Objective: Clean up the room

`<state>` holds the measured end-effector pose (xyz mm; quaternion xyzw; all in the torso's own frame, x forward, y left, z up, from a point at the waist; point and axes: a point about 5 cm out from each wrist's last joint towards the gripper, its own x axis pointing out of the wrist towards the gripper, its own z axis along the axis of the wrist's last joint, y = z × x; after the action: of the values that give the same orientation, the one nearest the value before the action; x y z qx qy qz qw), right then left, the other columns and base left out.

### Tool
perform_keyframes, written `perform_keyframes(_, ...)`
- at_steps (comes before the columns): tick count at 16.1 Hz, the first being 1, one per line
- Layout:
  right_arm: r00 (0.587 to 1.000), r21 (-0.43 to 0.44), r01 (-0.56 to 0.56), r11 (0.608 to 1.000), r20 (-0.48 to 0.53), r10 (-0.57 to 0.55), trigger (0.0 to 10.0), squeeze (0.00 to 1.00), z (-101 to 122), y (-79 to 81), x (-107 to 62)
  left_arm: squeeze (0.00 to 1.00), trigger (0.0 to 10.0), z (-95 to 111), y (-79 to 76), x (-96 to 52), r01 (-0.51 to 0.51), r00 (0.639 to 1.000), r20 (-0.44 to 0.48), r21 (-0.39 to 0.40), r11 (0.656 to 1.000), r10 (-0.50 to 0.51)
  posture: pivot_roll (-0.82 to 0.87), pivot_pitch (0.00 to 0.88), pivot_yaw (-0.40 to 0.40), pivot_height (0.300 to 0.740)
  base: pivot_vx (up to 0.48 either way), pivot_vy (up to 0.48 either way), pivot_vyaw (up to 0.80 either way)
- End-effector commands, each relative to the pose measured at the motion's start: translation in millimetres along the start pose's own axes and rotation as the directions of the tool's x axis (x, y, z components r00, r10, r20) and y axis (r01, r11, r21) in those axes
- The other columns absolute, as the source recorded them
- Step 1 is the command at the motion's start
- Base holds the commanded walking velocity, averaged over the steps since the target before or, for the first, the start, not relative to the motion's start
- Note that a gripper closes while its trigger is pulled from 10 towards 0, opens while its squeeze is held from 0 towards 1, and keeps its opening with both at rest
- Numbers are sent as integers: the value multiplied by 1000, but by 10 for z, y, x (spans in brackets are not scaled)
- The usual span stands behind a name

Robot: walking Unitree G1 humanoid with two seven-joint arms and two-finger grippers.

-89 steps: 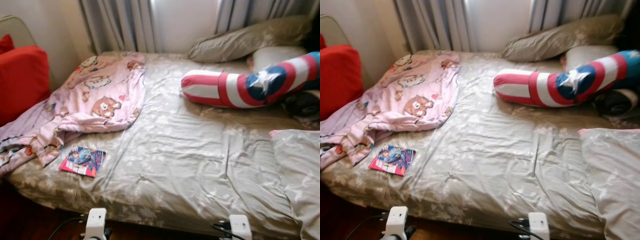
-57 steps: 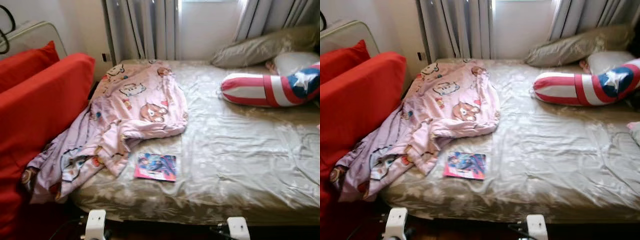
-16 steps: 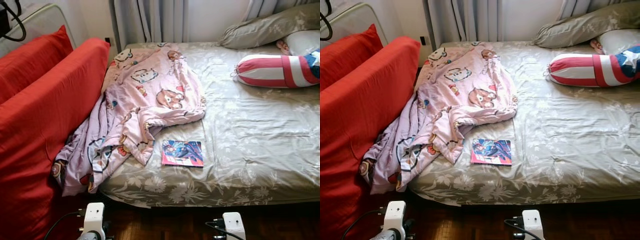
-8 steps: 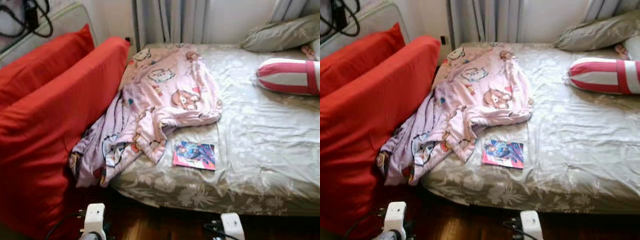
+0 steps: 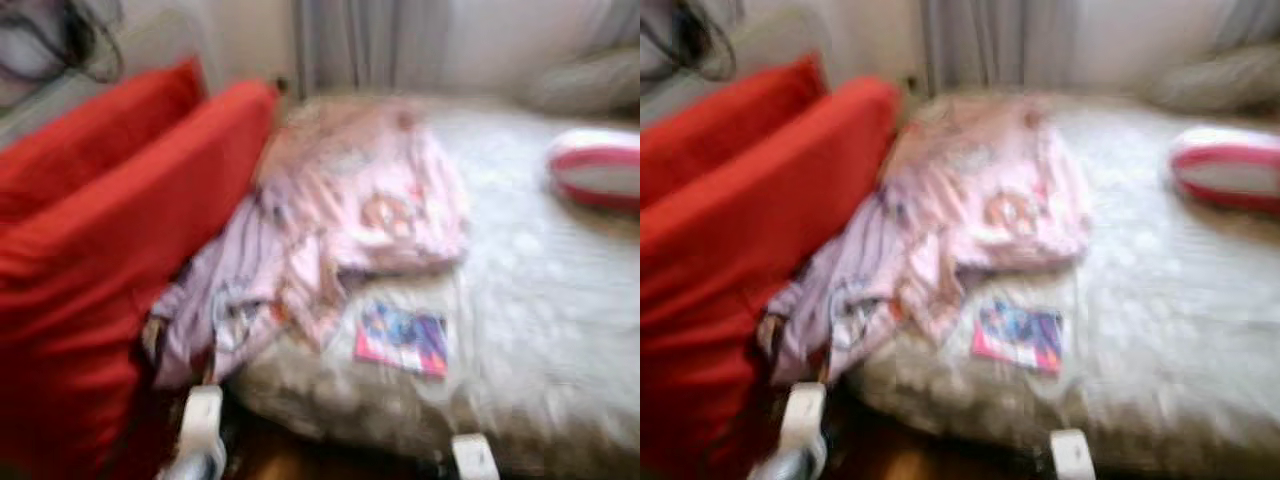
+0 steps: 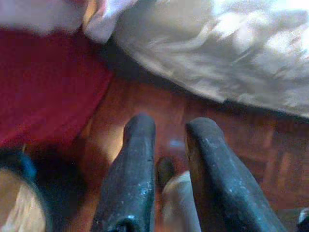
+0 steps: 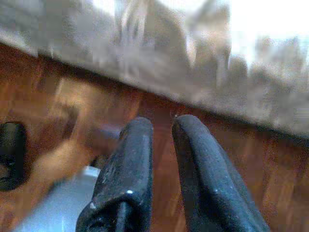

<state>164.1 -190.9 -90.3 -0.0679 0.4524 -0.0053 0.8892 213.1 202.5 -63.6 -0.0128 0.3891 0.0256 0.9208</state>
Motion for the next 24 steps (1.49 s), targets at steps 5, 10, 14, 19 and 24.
perform_keyframes(5,999,24,-23,999,33,22,10000,0,69,88,12,0,10000,21,70,-4,-20,1000,7,11,1000,20,1,62,0,740,247,0,0)
perform_keyframes(10,952,84,-47,995,305,19,10000,0,731,89,62,0,10000,661,-67,38,29,947,321,19,999,-33,-15,64,1,740,0,0,0)
perform_keyframes(14,782,111,-77,991,623,-9,10000,0,1242,121,-100,0,10000,1080,-236,-114,91,796,589,116,989,-142,-37,74,1,740,0,0,0)
perform_keyframes(19,757,111,-57,992,652,-29,10000,0,1170,151,-160,0,10000,1170,-185,-207,92,746,651,103,990,-137,-39,89,-8,740,0,0,0)
perform_keyframes(24,729,141,-48,989,681,-62,10000,0,1285,101,-196,0,10000,1216,-138,-241,128,741,652,98,987,-160,-37,86,-12,736,0,0,0)
